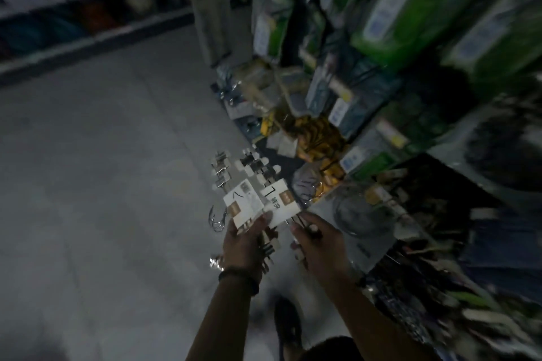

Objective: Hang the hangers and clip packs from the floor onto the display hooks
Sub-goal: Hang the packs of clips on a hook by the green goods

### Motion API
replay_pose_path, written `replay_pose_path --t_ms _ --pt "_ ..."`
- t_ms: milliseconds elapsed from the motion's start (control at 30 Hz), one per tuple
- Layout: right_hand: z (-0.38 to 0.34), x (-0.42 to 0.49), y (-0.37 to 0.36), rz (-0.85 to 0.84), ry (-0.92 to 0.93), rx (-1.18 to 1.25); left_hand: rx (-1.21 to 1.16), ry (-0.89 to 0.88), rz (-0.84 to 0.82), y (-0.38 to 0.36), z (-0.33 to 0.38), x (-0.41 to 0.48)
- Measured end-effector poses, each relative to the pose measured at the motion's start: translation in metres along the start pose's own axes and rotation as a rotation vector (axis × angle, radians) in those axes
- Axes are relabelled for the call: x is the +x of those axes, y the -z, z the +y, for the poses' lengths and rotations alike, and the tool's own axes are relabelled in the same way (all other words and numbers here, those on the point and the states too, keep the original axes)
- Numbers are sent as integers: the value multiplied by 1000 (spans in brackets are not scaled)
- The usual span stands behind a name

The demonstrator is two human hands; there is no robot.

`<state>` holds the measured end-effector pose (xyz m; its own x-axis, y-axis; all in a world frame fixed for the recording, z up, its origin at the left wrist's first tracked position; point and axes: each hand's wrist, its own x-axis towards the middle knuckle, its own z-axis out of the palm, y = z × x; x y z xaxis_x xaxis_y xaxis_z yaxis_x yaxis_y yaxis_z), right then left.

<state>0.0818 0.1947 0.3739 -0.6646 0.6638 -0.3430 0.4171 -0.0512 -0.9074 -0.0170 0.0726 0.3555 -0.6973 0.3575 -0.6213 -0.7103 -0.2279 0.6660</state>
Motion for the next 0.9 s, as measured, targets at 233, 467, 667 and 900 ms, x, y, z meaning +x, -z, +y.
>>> replay_pose_path --t_ms 233,467,667,900 --pt "-70 -35 20 230 13 394 64 -92 -139 -57 45 -23" --pt "-99 -66 64 580 45 378 220 -86 -459 -104 57 -48" --pt "-94 -87 158 868 76 -38 181 63 -534 -141 56 -63" --pt "-80 -106 263 961 41 -693 86 288 -708 -242 49 -98"
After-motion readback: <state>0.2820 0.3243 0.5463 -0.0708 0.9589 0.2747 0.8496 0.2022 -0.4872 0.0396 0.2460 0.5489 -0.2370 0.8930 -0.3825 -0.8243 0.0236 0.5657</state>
